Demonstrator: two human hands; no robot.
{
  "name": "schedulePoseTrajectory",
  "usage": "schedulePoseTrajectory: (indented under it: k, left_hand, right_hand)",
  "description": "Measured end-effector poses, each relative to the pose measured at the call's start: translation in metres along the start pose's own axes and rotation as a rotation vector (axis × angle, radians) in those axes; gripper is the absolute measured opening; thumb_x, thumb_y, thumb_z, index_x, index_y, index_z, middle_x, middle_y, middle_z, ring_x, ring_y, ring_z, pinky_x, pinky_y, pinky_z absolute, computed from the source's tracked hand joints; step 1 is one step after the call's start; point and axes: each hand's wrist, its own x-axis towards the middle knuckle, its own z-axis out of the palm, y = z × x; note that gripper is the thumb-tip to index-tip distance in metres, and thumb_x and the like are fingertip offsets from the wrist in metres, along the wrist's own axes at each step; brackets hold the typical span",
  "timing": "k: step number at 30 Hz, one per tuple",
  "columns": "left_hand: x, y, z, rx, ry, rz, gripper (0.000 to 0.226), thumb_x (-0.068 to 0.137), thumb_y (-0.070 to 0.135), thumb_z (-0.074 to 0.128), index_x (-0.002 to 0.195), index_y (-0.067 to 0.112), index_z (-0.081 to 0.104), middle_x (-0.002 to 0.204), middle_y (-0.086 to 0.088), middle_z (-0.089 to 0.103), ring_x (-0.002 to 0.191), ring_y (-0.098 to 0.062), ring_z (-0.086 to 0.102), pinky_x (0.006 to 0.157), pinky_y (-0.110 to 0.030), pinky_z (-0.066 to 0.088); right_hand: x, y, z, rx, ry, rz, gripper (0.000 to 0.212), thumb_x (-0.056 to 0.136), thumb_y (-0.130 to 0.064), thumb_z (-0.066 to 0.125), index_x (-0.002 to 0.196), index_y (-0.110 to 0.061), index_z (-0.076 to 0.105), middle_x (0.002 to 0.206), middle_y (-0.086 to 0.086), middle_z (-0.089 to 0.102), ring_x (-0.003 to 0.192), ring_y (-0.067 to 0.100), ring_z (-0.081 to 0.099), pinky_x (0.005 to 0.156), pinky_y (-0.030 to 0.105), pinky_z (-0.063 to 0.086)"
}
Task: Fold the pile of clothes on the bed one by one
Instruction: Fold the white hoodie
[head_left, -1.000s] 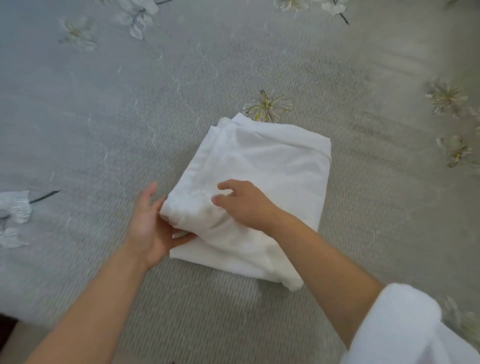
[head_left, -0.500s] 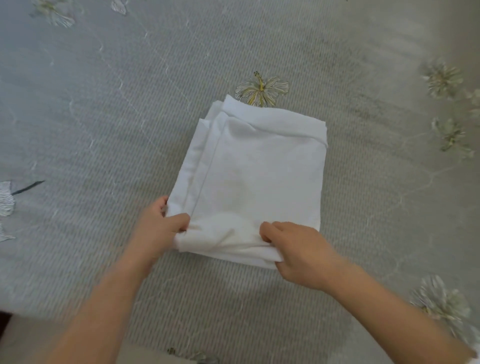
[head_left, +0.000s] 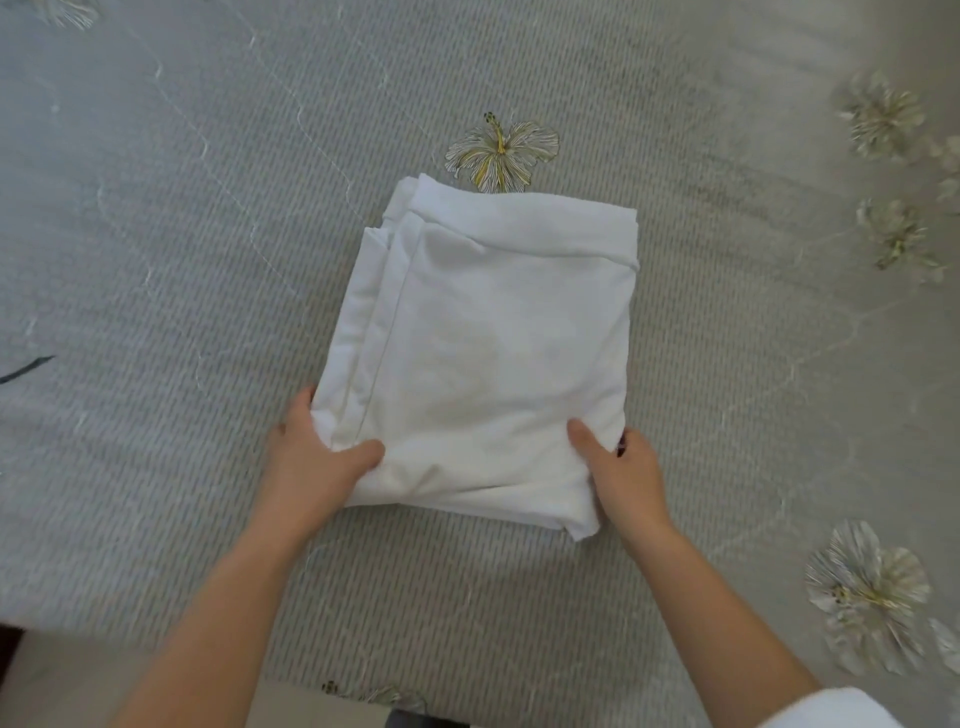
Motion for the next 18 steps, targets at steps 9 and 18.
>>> schedulePoseTrajectory:
  k: [9,18]
  left_hand:
    - [0.012,0.025,-0.036,0.177,0.388,0.260,0.060,0.073,0.011,0.066,0.130,0.018,0.048,0.125,-0.008,0.054,0.110,-0.029,0.049,0.086,-0.043,0.041]
    - [-0.051,-0.008,0.068,0.391,0.228,0.283,0.070,0.089,0.057,0.016,0.151,0.031,-0.005,0.154,0.002,-0.030,0.141,-0.020,-0.030,0.114,-0.055,-0.008]
  right_hand:
    - [-0.054,-0.007,-0.012,-0.418,-0.754,0.302,0.023,0.092,-0.019,0.057,0.078,-0.002,0.063,0.062,0.010,0.068,0.050,0.019,0.063,0.048,0.025,0.050]
    - [0.018,-0.056,0.034,-0.860,-0.081,-0.789,0.058,0.102,-0.038,0.032,0.153,-0.019,0.013,0.161,0.000,0.006,0.148,0.019,-0.002,0.118,0.039,0.000]
